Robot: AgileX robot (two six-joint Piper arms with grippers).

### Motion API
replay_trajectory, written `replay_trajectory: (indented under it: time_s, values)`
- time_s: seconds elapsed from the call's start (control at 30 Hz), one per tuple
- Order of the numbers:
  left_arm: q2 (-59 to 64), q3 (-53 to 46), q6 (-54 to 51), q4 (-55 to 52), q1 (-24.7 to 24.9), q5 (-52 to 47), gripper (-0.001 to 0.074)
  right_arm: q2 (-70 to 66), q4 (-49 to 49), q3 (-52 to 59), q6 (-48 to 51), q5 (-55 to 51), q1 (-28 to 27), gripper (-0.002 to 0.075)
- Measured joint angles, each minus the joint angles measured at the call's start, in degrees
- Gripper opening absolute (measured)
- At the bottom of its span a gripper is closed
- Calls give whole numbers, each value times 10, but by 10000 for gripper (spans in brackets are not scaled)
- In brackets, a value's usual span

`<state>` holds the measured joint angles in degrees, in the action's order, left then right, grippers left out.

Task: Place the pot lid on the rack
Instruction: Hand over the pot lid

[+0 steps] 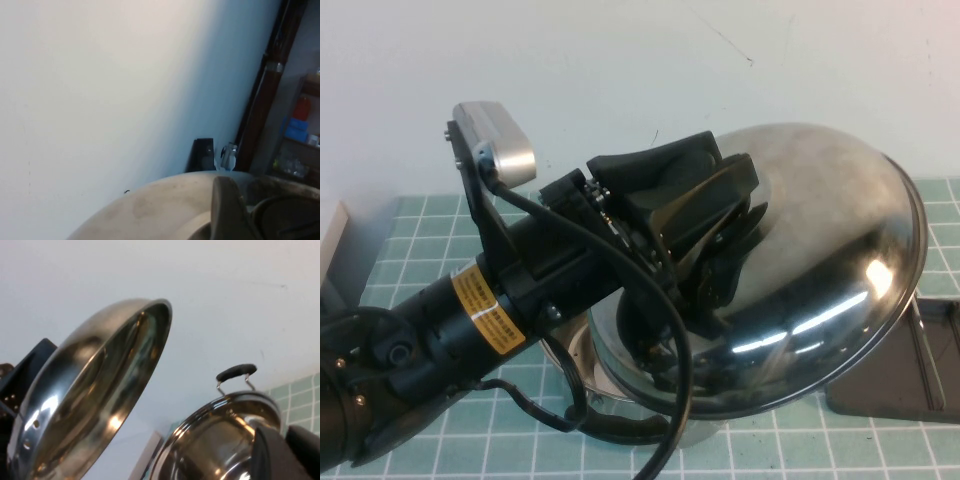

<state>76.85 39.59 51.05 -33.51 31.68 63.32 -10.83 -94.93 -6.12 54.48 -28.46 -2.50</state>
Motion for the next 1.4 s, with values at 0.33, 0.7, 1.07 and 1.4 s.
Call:
replay_trajectory:
  time_s: [0.33, 0.7, 1.07, 1.4]
  values:
    - [0, 0, -8, 14, 0, 10, 313, -231, -16, -129, 23, -169, 0, 435]
    - [0, 0, -17, 17, 0, 10, 313, -428, -16, -239, 23, -310, 0, 484]
    - [0, 0, -42, 41, -1, 10, 313, -503, -15, -307, 43, -351, 0, 484]
    - [5, 0, -70, 27, 0, 10, 313, -505, -15, -314, 46, -361, 0, 484]
